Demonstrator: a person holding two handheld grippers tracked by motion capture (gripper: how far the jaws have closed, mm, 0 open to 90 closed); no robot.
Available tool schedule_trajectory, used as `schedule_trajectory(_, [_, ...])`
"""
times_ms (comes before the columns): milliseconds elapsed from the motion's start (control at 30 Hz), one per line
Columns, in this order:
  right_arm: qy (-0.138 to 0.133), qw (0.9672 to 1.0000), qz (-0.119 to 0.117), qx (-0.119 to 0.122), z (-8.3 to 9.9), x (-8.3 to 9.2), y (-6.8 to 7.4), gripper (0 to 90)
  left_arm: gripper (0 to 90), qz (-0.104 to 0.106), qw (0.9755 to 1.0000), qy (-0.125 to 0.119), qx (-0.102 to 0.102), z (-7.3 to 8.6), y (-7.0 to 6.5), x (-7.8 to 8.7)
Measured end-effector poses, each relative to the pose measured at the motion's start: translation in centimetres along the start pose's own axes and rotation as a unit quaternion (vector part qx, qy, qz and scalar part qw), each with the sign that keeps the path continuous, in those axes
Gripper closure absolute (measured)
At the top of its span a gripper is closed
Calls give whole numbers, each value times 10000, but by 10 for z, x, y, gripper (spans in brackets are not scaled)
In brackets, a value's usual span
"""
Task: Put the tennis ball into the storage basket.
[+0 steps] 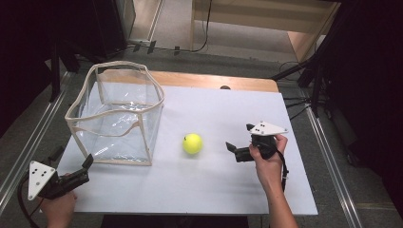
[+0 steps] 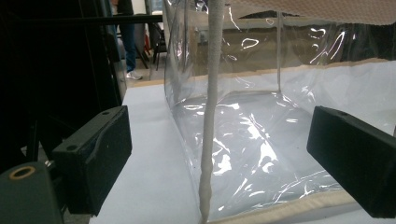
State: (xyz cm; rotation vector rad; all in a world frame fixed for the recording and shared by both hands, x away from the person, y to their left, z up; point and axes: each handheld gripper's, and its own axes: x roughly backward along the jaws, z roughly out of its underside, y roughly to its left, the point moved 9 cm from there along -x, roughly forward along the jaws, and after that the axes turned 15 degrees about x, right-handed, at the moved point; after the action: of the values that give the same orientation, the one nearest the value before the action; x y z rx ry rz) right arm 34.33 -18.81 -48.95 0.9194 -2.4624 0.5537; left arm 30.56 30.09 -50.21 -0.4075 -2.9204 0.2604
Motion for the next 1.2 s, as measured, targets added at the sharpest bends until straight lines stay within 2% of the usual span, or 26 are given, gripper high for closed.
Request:
schedule_trajectory(133, [118,9997,-149,136,-8,-12,7,0,69,3,10000,14,4,0,0,0])
schedule_trajectory(633, [275,9985,-428,215,-24,-39,15,0,69,0,10000,32,-22,0,0,-1])
schedule_trajectory(1067, [532,9958,-660,352,-36,-61,20,0,69,21,10000,32,-8,0,0,-1])
schedule_trajectory(1200, [665,9941,-770,387,-37,-67,23,0,69,38,10000,29,-11,0,0,-1])
